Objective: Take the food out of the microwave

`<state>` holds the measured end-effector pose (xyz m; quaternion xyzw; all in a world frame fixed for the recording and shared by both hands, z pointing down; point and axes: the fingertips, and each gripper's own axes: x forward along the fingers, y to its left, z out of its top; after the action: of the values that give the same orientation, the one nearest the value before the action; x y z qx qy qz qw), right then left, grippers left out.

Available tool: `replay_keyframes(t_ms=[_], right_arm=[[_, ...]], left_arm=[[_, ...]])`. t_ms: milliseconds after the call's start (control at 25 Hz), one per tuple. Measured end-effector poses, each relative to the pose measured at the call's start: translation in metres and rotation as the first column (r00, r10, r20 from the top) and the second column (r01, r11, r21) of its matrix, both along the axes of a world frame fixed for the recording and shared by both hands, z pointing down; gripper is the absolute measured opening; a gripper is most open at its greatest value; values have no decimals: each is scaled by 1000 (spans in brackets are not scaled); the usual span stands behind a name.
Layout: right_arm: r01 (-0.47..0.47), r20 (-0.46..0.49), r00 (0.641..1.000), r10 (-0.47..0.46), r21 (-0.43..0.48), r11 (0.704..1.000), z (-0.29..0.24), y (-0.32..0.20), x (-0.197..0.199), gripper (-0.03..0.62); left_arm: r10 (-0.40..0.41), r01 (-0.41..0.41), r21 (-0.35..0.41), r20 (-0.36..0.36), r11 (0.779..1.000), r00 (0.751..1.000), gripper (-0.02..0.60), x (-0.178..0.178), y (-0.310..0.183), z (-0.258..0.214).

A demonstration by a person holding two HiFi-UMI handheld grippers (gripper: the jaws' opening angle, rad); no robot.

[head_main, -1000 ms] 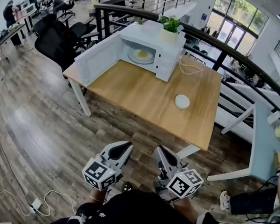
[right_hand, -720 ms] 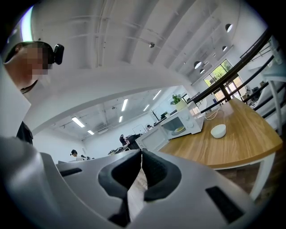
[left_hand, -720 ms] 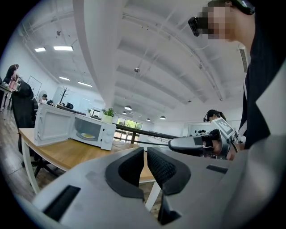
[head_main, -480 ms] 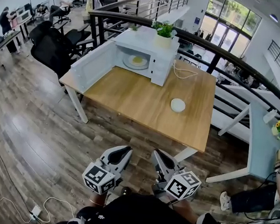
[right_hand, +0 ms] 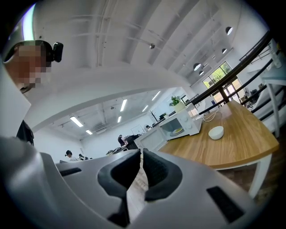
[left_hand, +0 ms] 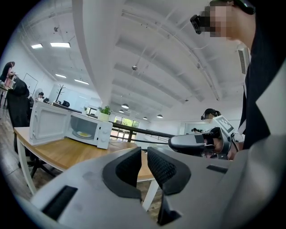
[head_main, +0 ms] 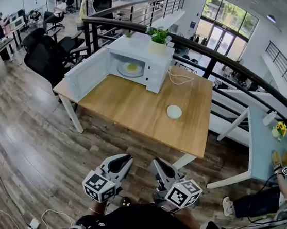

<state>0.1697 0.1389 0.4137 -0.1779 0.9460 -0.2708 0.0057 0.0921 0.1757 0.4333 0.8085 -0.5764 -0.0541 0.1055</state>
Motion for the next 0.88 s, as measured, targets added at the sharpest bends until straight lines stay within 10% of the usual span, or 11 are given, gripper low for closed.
replay_keyframes(t_ms=[880], right_arm=[[4,25,1000,-4,14,1000,-1,-73,-50,26]], left_arm=[[-1,1,-16,14,1000,1000,63,-42,-69,7]])
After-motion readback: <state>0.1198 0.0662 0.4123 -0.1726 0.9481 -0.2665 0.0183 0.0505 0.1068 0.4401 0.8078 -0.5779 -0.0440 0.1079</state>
